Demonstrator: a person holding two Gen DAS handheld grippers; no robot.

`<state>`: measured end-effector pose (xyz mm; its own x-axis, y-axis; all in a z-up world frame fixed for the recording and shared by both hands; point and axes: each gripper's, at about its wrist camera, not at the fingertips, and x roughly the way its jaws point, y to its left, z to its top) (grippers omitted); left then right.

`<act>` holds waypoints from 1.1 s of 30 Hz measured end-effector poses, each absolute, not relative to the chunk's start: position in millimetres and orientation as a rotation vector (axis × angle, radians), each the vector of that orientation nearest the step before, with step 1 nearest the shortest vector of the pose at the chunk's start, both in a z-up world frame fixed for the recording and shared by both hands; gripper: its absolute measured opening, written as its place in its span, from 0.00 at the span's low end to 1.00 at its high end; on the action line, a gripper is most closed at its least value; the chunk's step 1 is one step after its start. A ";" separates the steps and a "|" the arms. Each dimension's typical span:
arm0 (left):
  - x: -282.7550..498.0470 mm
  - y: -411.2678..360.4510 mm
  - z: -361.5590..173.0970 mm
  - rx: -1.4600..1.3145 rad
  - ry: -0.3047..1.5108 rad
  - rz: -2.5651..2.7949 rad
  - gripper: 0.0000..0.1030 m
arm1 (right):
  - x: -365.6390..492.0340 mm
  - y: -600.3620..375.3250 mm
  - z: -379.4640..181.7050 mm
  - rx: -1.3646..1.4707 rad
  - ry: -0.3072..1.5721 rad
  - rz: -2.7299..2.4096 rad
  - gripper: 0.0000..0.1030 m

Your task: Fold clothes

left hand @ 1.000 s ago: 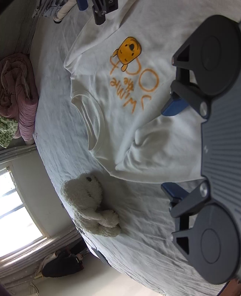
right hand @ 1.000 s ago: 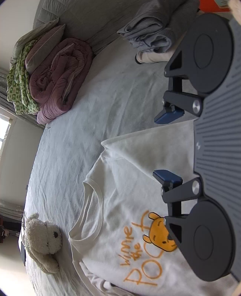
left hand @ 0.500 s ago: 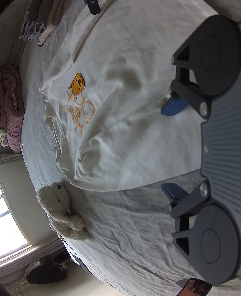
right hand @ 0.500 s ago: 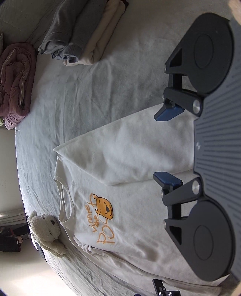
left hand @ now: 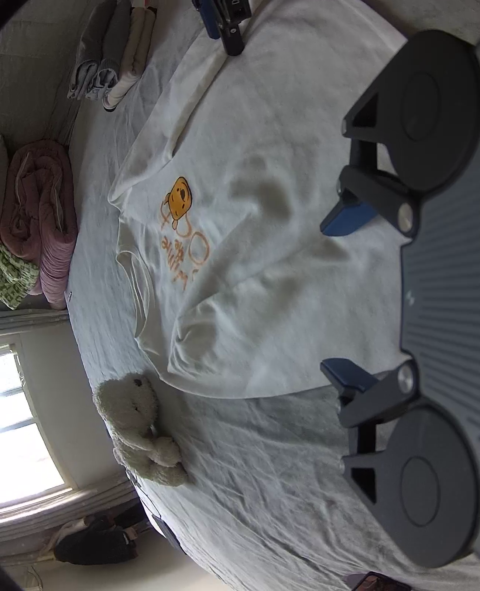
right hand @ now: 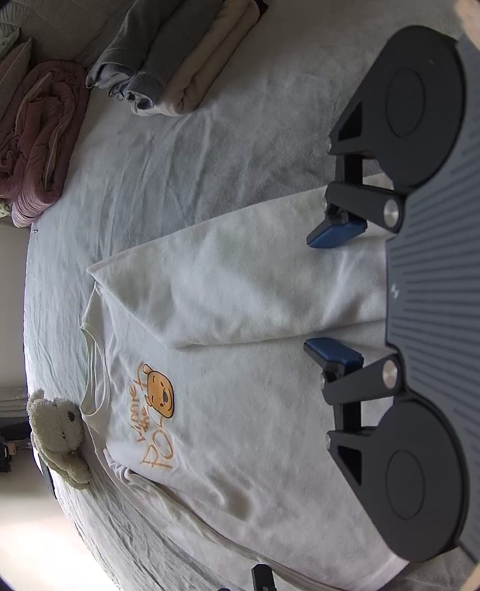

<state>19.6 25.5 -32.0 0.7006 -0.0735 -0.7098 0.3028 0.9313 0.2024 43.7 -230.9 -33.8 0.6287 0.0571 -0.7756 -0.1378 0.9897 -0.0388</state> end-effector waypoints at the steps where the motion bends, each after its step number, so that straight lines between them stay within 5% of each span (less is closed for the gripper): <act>1: 19.7 23.7 -34.2 0.325 0.770 -0.213 0.58 | 42.5 -231.7 -33.6 -0.100 0.875 0.111 0.37; 5: 19.6 25.6 -36.3 0.305 0.779 -0.206 0.25 | 40.3 -239.9 -33.2 -0.093 0.846 0.095 0.13; 7: 18.8 30.6 -33.8 0.304 0.777 -0.166 0.00 | 39.3 -244.8 -31.8 -0.076 0.836 0.090 0.08; 17: 26.7 79.7 -12.3 0.197 0.774 -0.071 0.04 | 39.0 -272.9 -8.2 -0.097 0.740 -0.041 0.06; 19: 28.2 85.0 -12.5 0.166 0.805 -0.075 0.28 | 42.2 -282.7 -2.1 -0.105 0.713 -0.091 0.06; 21: 30.9 91.6 -15.3 0.107 0.849 -0.099 0.41 | 46.6 -296.0 2.4 -0.089 0.697 -0.138 0.06; 28: 39.8 102.3 -35.4 -0.085 1.003 -0.174 0.39 | 66.0 -338.9 2.9 -0.050 0.691 -0.297 0.06; 33: 39.8 98.7 -34.9 -0.083 0.994 -0.175 0.20 | 75.1 -349.8 -13.5 -0.072 0.746 -0.379 0.06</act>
<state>39.8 98.7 -34.9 0.5324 -0.1843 -0.8262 0.1086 0.9828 -0.1492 75.1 -349.8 -13.5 0.6702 -0.3611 -0.6484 0.3104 0.9300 -0.1970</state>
